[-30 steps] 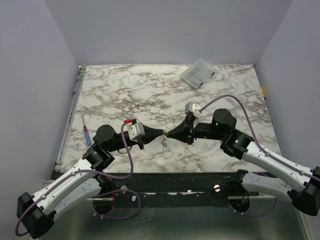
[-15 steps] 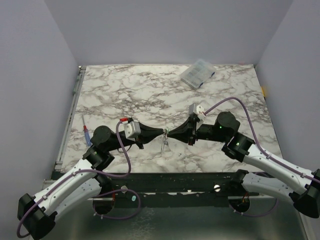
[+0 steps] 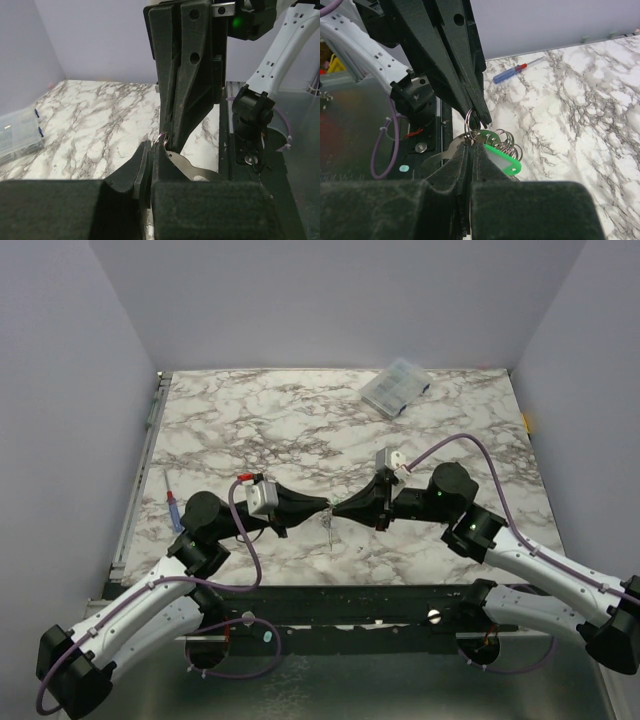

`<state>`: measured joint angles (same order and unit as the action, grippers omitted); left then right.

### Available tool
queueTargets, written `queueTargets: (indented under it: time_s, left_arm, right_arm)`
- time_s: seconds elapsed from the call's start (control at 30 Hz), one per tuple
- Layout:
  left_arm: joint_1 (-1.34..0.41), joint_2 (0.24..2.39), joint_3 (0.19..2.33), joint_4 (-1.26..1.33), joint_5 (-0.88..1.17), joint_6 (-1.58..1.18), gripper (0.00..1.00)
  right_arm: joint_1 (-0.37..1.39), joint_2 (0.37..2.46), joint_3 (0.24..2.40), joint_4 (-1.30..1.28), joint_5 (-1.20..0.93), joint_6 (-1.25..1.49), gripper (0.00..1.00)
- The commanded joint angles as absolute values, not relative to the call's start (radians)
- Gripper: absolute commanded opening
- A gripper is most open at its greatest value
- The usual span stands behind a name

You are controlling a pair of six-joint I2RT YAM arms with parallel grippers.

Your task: Put the keys on the keyring

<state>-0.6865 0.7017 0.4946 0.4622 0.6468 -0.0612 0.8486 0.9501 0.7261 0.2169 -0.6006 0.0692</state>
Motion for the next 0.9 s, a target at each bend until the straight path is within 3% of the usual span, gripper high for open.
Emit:
queueTargets:
  time_s: [0.0,0.33,0.87]
  left_arm:
    - [-0.674,0.702,0.484,0.642,0.692,-0.128,0.00]
    - [-0.665,0.711,0.469,0.729,0.735,-0.207,0.00]
    - [-0.657,0.744,0.479,0.735,0.802,-0.234,0.00]
  right_arm:
    - [0.854,0.976,0.727,0.212,-0.699,0.064,0.01]
    - [0.854,0.968,0.759,0.222,-0.715,0.030,0.01]
    - [0.855,0.952,0.862,0.020,-0.797,-0.043,0.01]
